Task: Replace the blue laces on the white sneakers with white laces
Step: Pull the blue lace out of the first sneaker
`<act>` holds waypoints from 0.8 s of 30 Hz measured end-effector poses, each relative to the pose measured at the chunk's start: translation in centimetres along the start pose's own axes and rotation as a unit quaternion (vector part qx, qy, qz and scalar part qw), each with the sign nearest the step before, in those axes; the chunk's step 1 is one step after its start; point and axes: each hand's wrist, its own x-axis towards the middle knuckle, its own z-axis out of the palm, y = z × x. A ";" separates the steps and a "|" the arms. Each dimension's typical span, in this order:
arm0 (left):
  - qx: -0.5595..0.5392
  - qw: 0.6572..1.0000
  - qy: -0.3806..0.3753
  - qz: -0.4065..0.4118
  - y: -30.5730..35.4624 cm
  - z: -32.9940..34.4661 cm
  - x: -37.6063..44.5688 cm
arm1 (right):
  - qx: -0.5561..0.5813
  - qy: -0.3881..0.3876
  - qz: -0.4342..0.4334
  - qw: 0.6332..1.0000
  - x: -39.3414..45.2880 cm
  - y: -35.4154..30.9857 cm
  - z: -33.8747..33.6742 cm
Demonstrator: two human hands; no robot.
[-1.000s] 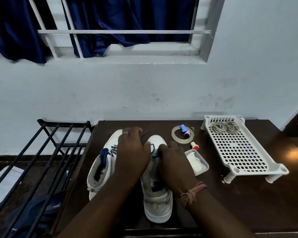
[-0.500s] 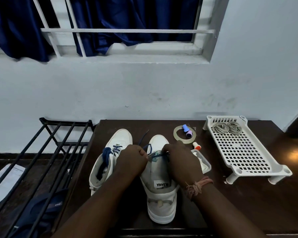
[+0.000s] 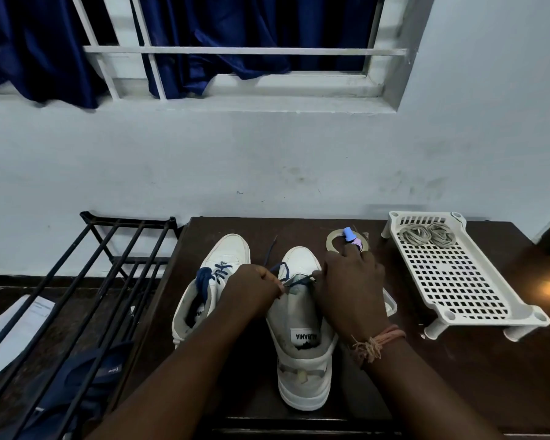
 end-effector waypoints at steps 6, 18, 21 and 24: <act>0.003 1.000 0.001 0.007 0.5 0.0 -0.4 | -0.029 0.004 -0.116 0.993 -0.8 -1.1 1.5; -0.021 1.000 -0.017 0.003 0.6 -0.3 -0.4 | 0.063 -0.010 -0.029 0.998 -0.6 -1.0 -0.3; -0.009 1.000 -0.012 0.011 0.4 -0.2 -0.4 | -0.001 -0.039 -0.102 0.994 -1.3 -1.6 0.5; -0.006 1.000 -0.010 0.009 0.5 -0.3 -0.5 | -0.015 -0.040 -0.086 0.995 -1.1 -1.7 0.5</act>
